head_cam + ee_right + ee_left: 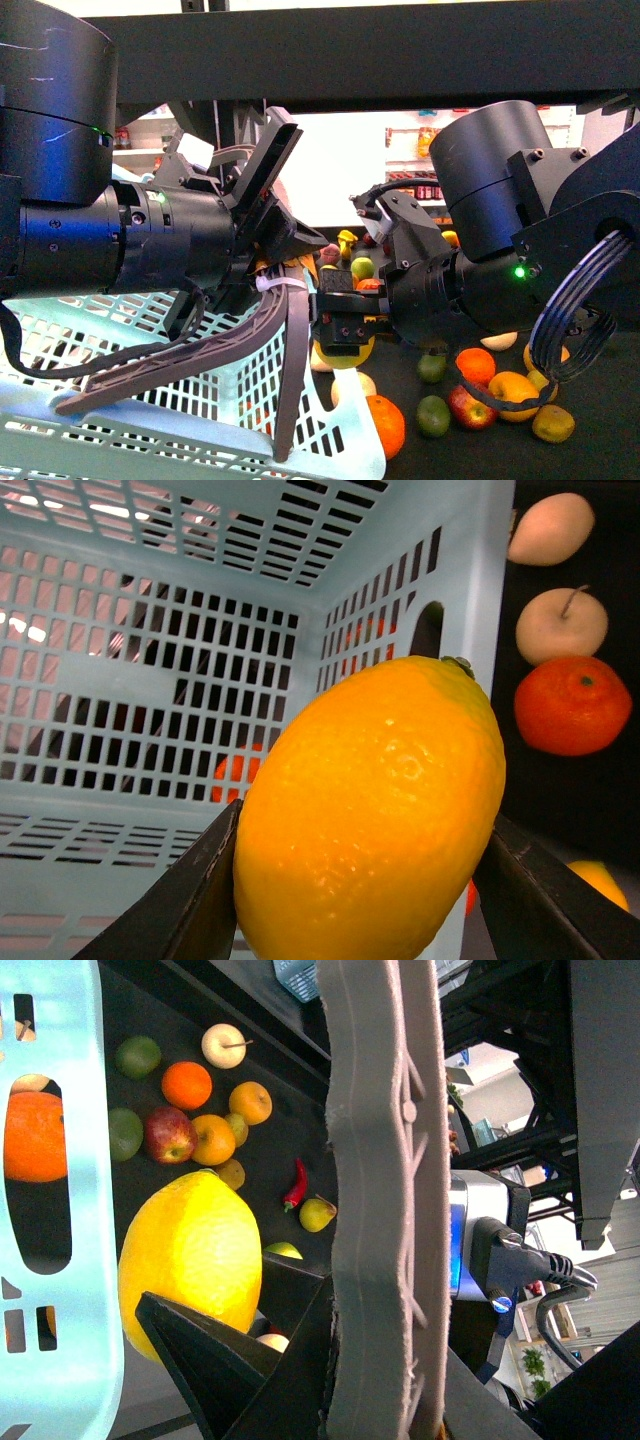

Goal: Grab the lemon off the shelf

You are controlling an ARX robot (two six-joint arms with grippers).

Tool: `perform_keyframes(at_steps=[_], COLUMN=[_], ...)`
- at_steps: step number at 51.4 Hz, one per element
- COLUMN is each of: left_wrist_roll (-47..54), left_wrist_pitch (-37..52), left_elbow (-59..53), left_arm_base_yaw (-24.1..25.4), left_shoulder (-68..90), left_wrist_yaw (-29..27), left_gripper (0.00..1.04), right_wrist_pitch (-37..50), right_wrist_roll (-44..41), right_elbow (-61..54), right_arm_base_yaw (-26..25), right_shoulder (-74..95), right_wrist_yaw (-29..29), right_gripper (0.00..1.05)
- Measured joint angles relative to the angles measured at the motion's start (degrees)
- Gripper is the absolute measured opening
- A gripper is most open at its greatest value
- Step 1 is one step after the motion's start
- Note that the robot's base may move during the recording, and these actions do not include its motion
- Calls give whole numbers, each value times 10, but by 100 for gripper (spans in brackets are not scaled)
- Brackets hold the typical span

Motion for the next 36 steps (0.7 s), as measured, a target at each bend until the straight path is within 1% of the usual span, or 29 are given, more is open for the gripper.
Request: perform_keyframes(at_steps=[2,7,9,12,25,30,36], left_wrist_roll=[0,0,0,0,-3,-2,-2], left_wrist_pitch=[0,0,0,0,0,0,0], left_elbow=[0,0,0,0,1,1,1], left_arm_base_yaw=[0,0,0,0,0,0,0], left_shoulder=[0,0,0,0,0,0,0], left_wrist_yaw=[0,-1,-1,-2,-1,0,-2], left_gripper=[9,9,9,9,9,9,9], right_wrist_pitch=[3,8,9,12,24,37,57], right_wrist_roll=[0,0,1,3,15,15,-5], right_elbow=[0,0,0,0,-14,-31,-59], right_arm_base_yaw=[0,-2,-6,-10,-50,-84,-145], right_shoulder=[0,0,0,0,-39,-76,-108], right_wrist_yaw=[-1,-1,-2,-5,-28,-41,-42], right_gripper=[74,86,92,98,97,97,97])
